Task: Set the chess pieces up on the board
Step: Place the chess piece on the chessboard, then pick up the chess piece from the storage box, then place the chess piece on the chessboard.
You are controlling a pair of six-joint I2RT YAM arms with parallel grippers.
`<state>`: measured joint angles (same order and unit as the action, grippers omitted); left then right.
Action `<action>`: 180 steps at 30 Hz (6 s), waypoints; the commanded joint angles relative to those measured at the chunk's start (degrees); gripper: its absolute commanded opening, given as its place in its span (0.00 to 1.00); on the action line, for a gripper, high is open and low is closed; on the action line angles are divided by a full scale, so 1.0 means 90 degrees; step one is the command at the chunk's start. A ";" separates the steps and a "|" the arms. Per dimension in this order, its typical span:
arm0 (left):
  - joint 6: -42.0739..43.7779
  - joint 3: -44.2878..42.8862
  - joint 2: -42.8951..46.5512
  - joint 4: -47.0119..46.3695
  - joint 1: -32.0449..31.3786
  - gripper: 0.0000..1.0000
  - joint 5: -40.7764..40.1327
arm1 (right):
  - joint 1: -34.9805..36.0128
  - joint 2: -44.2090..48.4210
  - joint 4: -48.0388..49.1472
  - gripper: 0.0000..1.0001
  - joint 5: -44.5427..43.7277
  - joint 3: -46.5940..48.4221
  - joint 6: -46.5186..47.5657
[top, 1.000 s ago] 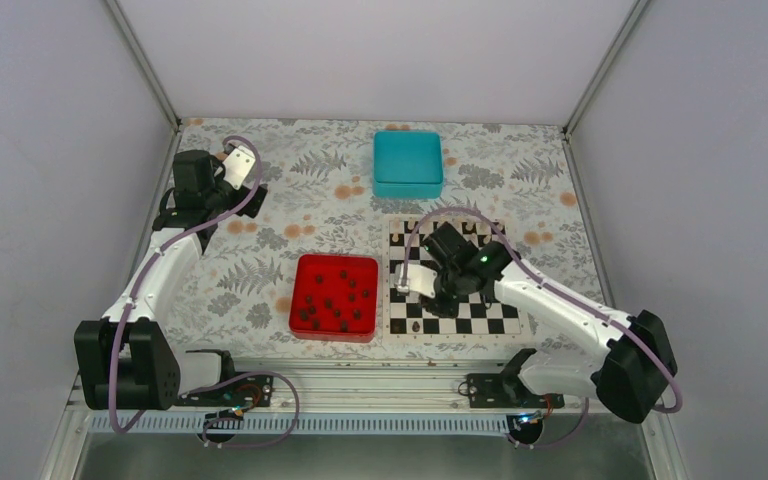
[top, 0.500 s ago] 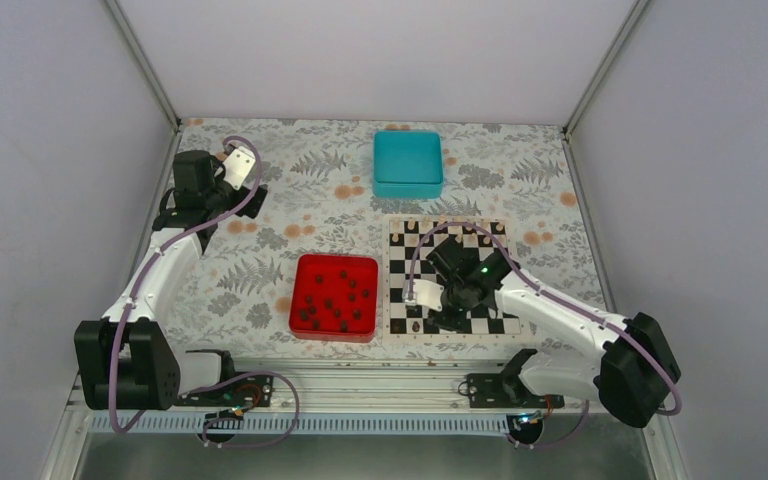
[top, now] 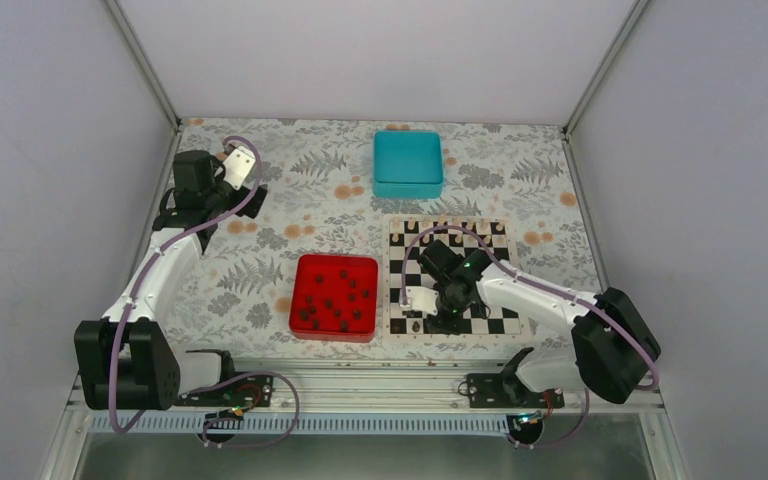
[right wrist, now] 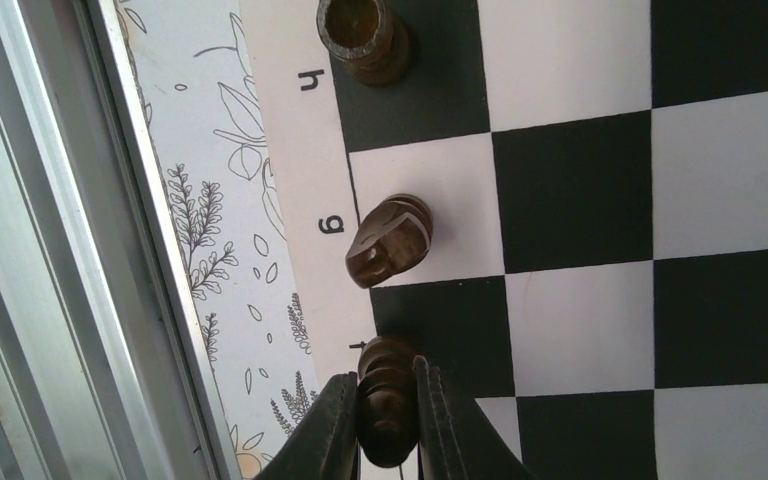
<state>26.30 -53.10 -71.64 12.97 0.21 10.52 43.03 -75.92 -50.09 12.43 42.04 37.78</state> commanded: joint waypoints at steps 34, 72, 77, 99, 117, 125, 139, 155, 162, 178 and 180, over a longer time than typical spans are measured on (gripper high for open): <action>-0.0026 0.0095 -0.0014 -0.0055 0.0028 1.00 -0.0030 | -0.0223 -0.0220 0.0477 0.04 -0.0104 -0.0191 0.0158; -0.0013 0.0005 -0.0005 -0.0004 0.0026 1.00 0.0024 | 0.0341 -0.0778 -0.0807 0.48 0.0039 0.3501 0.0078; -0.0022 -0.0013 0.0020 0.0035 0.0026 1.00 0.0017 | 0.0980 -0.1797 -0.0365 0.51 -0.0092 0.4317 0.0085; -0.0003 0.0187 0.0139 -0.0132 0.0026 1.00 -0.0001 | 0.1876 -0.4401 0.0235 0.51 0.0286 0.5465 0.0041; 0.0015 0.0265 0.0201 -0.0166 0.0026 1.00 -0.0077 | 0.1919 -0.4892 0.0692 0.30 0.0235 0.5323 -0.0037; 0.0017 0.0293 0.0205 -0.0206 0.0035 1.00 -0.0088 | 0.1910 -0.4607 0.0597 0.07 0.0190 0.5194 -0.0060; 0.0017 0.0297 0.0218 -0.0231 0.0036 1.00 -0.0163 | 0.0957 -0.2012 -0.0027 0.04 -0.0237 0.4584 -0.0137; 0.0017 0.0296 0.0196 -0.0221 0.0038 1.00 -0.0204 | -0.2547 0.1255 -0.0407 0.04 -0.0182 0.0799 0.1470; 0.0007 0.0229 0.0143 -0.0209 0.0036 1.00 -0.0141 | -0.2618 0.1640 -0.0357 0.04 -0.0186 -0.0211 0.1813; 0.0007 0.0173 0.0069 -0.0124 0.0035 1.00 -0.0182 | -0.2687 0.2108 -0.0156 0.04 -0.0500 -0.1331 0.1896; 0.0005 0.0168 0.0069 -0.0114 0.0036 1.00 -0.0183 | -0.2720 0.2171 -0.0170 0.04 -0.0510 -0.1366 0.1905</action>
<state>26.35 -50.98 -70.87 12.12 0.23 8.97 19.62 -57.84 -52.29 8.23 30.94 54.00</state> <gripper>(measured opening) 0.999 0.095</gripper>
